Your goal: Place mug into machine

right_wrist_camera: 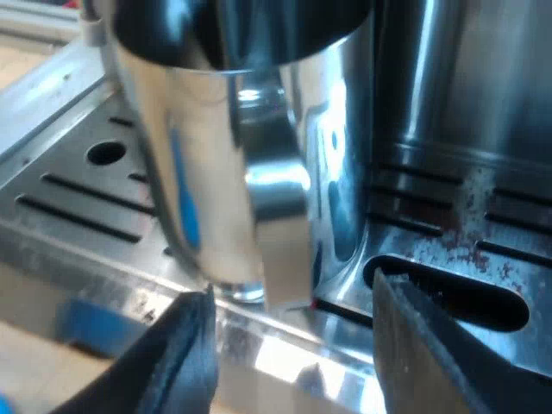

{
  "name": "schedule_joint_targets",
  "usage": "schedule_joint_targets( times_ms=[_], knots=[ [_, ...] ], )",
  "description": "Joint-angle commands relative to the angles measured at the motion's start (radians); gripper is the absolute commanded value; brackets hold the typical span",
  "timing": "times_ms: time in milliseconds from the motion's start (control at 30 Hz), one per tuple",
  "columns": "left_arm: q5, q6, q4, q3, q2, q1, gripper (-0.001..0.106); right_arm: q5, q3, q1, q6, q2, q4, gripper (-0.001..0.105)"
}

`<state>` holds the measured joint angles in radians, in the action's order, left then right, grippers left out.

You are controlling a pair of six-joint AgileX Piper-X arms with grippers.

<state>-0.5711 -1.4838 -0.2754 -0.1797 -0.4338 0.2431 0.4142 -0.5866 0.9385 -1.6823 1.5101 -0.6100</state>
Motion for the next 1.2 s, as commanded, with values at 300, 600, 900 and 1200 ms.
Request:
schedule_joint_targets(
  times_ms=[300, 600, 900, 1200],
  knots=[
    [-0.01, -0.009, 0.018, -0.003, 0.0, 0.001, 0.074, -0.029, -0.082, -0.02, 0.0, 0.146, -0.137, 0.045],
    [-0.01, -0.009, 0.018, -0.003, 0.0, 0.001, 0.074, -0.061, -0.198, -0.039, -0.008, 0.224, -0.133, 0.045],
    [-0.01, -0.009, 0.018, -0.003, 0.0, 0.001, 0.074, -0.091, -0.226, -0.039, -0.036, 0.235, -0.136, 0.045],
    [0.0, 0.008, 0.019, -0.003, 0.0, 0.001, 0.074, -0.05, -0.226, -0.036, -0.034, 0.144, 0.049, 0.045]
  ],
)
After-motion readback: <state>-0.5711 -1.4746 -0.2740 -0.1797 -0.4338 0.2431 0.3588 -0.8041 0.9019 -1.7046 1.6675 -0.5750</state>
